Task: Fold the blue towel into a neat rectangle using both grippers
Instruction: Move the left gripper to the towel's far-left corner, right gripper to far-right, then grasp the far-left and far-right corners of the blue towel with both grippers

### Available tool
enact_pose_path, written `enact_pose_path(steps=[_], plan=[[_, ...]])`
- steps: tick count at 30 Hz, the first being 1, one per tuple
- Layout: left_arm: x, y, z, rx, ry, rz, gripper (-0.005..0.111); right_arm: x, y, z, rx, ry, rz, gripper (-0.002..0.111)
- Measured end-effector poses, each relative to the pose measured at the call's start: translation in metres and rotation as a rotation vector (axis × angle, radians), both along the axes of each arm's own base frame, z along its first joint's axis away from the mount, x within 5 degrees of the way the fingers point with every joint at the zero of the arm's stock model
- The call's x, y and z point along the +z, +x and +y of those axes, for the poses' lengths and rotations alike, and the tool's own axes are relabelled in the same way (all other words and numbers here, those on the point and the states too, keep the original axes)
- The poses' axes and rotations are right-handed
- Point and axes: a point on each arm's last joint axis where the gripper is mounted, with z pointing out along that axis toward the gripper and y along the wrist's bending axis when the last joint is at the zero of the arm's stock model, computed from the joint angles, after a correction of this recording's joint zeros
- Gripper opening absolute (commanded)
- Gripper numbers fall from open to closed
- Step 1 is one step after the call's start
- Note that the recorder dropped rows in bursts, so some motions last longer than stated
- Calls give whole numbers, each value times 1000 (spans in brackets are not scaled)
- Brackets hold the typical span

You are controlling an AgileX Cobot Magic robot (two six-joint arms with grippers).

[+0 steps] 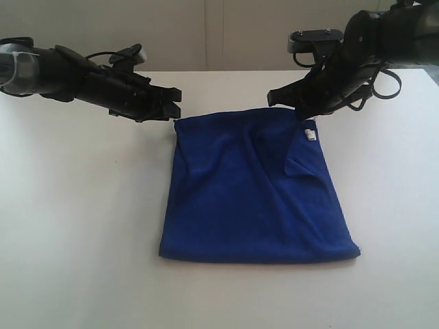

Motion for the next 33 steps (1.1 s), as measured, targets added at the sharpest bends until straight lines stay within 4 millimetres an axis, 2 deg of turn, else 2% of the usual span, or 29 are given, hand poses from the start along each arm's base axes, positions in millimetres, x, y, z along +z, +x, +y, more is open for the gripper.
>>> enact_pose_path(steps=[9, 18, 21, 26, 33], plan=[[-23, 4, -1, 25, -20, 49, 37, 0, 0, 0, 1, -1, -2, 0], [-25, 12, -5, 23, -47, 46, 36, 0, 0, 0, 1, -1, -2, 0], [-27, 13, -7, 17, -69, 55, 27, 0, 0, 0, 1, -1, -2, 0], [-26, 13, -8, 12, -71, 58, 0, 0, 0, 0, 1, -1, -2, 0], [-26, 11, -9, -6, -80, 69, 0, 0, 0, 0, 11, -8, -3, 0]])
